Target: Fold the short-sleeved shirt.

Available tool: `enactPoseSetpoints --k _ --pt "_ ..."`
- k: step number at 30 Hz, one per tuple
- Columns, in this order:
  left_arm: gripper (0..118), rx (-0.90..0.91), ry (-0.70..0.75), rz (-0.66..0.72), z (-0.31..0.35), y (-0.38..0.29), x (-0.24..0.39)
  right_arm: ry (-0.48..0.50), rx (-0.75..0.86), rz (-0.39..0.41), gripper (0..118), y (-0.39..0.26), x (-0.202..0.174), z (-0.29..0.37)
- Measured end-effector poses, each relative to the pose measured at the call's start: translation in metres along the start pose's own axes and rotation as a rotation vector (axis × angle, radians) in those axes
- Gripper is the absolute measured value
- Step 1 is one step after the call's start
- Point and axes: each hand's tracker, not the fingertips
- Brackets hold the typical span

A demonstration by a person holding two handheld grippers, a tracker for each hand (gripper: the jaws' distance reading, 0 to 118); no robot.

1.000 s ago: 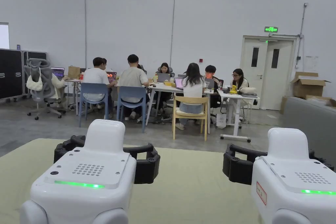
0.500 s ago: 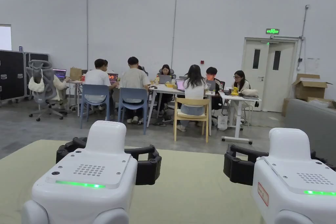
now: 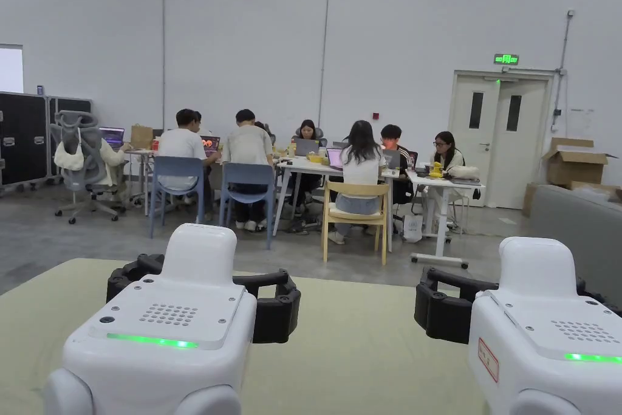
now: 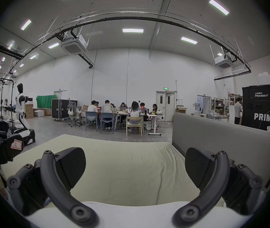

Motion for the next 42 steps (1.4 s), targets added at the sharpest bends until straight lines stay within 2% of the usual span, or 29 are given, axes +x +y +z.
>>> enactPoseSetpoints --k 42 --pt "118 -0.015 -0.007 0.007 -0.0009 0.0006 0.0009 -0.004 -0.032 0.004 118 -0.004 -0.0021 -0.0054"
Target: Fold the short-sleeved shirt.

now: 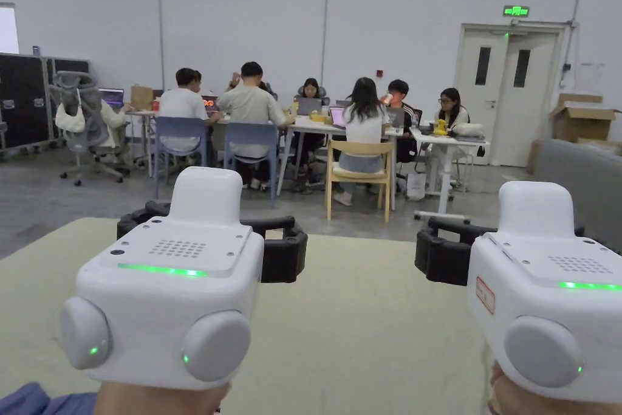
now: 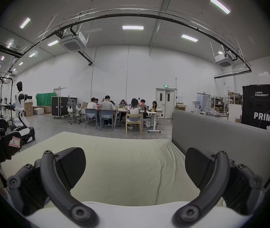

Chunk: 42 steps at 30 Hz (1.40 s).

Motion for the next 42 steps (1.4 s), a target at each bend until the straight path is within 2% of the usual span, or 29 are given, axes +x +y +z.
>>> enactPoseSetpoints --k 42 --pt "118 -0.013 -0.02 -0.023 -0.003 0.0 0.012 0.005 -0.018 -0.005 118 -0.007 0.003 -0.009"
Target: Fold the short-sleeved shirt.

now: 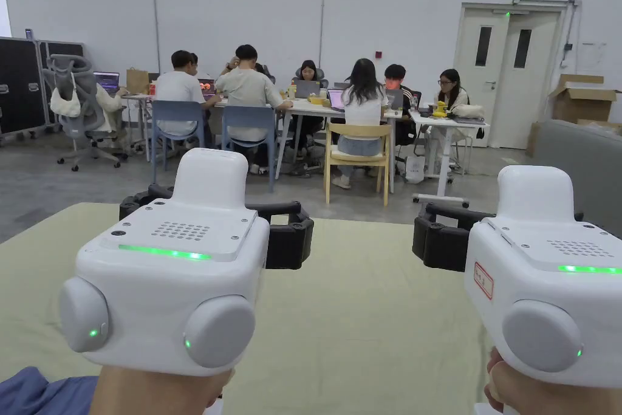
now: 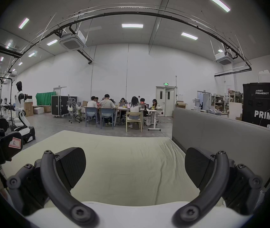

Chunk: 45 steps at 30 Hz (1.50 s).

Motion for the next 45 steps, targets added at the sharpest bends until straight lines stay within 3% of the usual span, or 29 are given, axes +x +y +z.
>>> enactPoseSetpoints --k 10,12,13,14,15,16,18,20,22,25,27,31,36,38,40,41,43,45 --pt "118 0.004 0.003 0.013 0.0 0.002 -0.002 -0.021 0.034 0.001 118 0.004 0.0 0.005" --pt "115 0.006 -0.063 0.022 0.001 0.0 -0.005 -0.015 0.032 -0.005 118 0.003 0.0 0.005" --pt "84 0.018 -0.1 0.021 0.003 -0.001 -0.007 -0.012 0.02 0.004 116 0.003 0.0 0.004" --pt "5 0.036 -0.114 0.023 0.005 -0.002 -0.006 -0.017 0.012 0.008 99 0.003 0.0 0.004" --pt "0 0.016 -0.089 0.023 0.002 -0.003 -0.004 -0.011 0.018 0.004 55 0.001 0.0 0.006" --pt "0 0.014 -0.095 0.068 0.001 -0.004 -0.006 0.001 0.023 0.001 2 -0.002 0.0 0.008" --pt "0 -0.028 -0.156 0.123 -0.001 -0.008 -0.009 -0.066 -0.007 0.032 2 -0.004 0.001 0.009" --pt "0 -0.034 -0.129 0.105 -0.003 -0.011 -0.005 -0.001 0.003 0.029 2 -0.01 0.004 0.017" --pt "0 -0.027 -0.099 0.042 -0.004 -0.012 -0.001 -0.018 -0.005 0.032 2 -0.013 0.002 0.015" --pt "0 -0.01 -0.088 0.074 -0.001 -0.014 -0.008 -0.016 0.0 0.054 2 -0.012 -0.002 0.015" --pt "0 0.008 -0.052 0.116 0.005 -0.015 -0.028 0.071 -0.037 0.037 2 -0.008 -0.014 0.005" --pt "0 -0.043 0.131 0.062 0.022 -0.026 -0.094 0.27 -0.034 0.122 2 -0.002 -0.088 -0.008" --pt "0 -0.115 0.426 0.033 0.066 -0.043 -0.192 0.629 -0.065 0.126 2 -0.007 -0.22 -0.004" --pt "0 -0.156 0.497 -0.008 0.078 -0.049 -0.215 0.73 -0.205 0.138 2 -0.021 -0.268 -0.017" --pt "0 -0.223 0.48 -0.003 0.077 -0.057 -0.234 0.823 -0.313 0.093 2 -0.035 -0.3 -0.023" --pt "0 -0.242 0.47 0.01 0.074 -0.06 -0.239 0.839 -0.308 0.1 2 -0.04 -0.307 -0.022" --pt "0 -0.274 0.436 0.054 0.06 -0.073 -0.25 0.775 -0.269 0.182 2 -0.052 -0.322 -0.022" --pt "0 -0.313 0.406 0.087 0.04 -0.089 -0.254 0.746 -0.268 0.193 2 -0.062 -0.33 -0.028"
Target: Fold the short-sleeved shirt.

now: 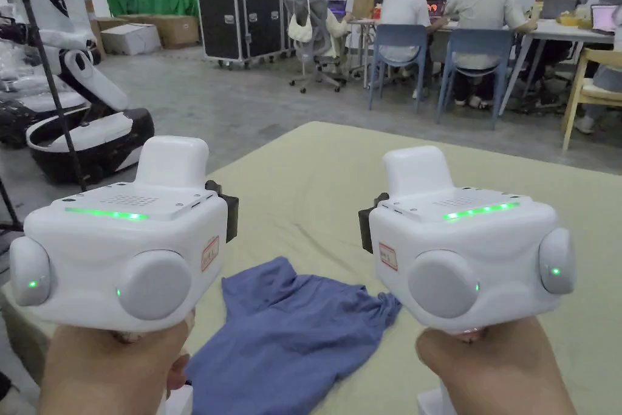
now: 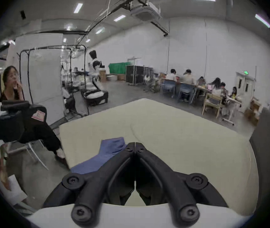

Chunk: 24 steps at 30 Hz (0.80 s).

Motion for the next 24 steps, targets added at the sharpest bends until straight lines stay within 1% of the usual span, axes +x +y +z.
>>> enactPoseSetpoints --k 5,8,12,14,15,16,17,18,19,20,21,24 --pt "0 -0.121 -0.083 0.01 -0.073 -0.034 0.016 0.018 -0.056 -0.043 2 -0.015 0.016 -0.031" --pt "0 -0.232 -0.089 -0.006 -0.13 -0.068 0.025 0.014 -0.086 -0.044 2 -0.029 0.022 -0.055" --pt "0 -0.42 -0.109 -0.019 -0.209 -0.123 0.038 0.031 -0.156 -0.024 2 -0.052 0.027 -0.085" --pt "0 -0.487 -0.092 -0.011 -0.239 -0.147 0.044 0.035 -0.19 -0.022 2 -0.061 0.031 -0.099" --pt "3 -0.498 -0.079 -0.005 -0.25 -0.157 0.045 0.04 -0.201 -0.022 2 -0.065 0.035 -0.106" --pt "22 -0.504 -0.077 0.007 -0.259 -0.166 0.047 0.043 -0.213 -0.022 2 -0.069 0.038 -0.113" --pt "94 -0.552 -0.078 0.028 -0.269 -0.171 0.047 0.044 -0.22 -0.021 2 -0.07 0.04 -0.115" --pt "118 -0.598 -0.098 0.044 -0.284 -0.178 0.049 0.042 -0.227 -0.021 2 -0.073 0.043 -0.119" --pt "118 -0.652 -0.164 0.052 -0.286 -0.188 0.049 0.04 -0.233 -0.023 2 -0.075 0.046 -0.124" --pt "118 -0.595 -0.135 0.064 -0.3 -0.186 0.047 0.038 -0.236 -0.024 2 -0.077 0.049 -0.126" --pt "118 -0.614 -0.124 0.052 -0.312 -0.192 0.05 0.036 -0.237 -0.027 2 -0.079 0.053 -0.129" --pt "118 -0.681 -0.089 -0.041 -0.34 -0.216 0.059 0.026 -0.241 -0.026 2 -0.085 0.061 -0.132"
